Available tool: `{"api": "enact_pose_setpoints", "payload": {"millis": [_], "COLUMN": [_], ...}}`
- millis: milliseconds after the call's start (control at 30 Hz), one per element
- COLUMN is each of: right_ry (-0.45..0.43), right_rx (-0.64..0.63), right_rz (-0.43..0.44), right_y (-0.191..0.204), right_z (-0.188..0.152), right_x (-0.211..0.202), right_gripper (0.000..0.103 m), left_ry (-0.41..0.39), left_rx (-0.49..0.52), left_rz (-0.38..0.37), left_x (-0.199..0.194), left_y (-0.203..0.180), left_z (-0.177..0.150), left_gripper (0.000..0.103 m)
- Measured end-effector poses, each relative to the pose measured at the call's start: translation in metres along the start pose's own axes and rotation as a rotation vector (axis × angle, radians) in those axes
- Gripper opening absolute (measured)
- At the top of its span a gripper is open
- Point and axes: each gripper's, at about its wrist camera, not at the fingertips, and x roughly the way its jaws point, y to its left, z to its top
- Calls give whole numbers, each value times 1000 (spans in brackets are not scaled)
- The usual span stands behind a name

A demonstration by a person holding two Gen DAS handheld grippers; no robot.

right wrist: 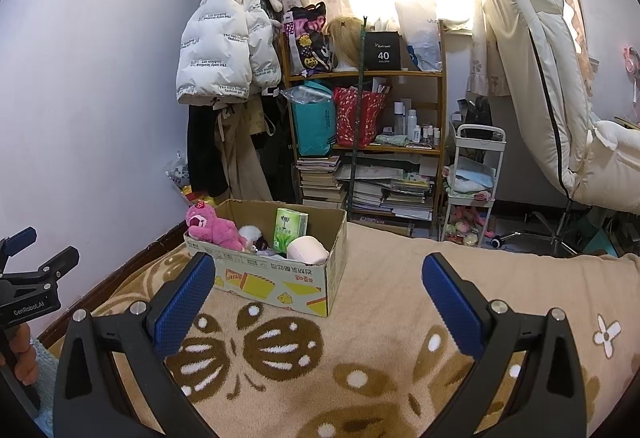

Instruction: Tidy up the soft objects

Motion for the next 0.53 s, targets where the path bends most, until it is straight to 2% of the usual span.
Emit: {"api": "enact_pose_setpoints", "payload": {"millis": [533], "right_ry": [1], "right_rx": [-2], "right_rz": [-1], "right_y": [0], "right_z": [2], "right_x": [0], "right_gripper": [103], "left_ry": [9], "left_rx": [-2], "left_rz": [-3], "left_x": [0], "left_y": [-1], "left_z": [0], "left_gripper": [102]}}
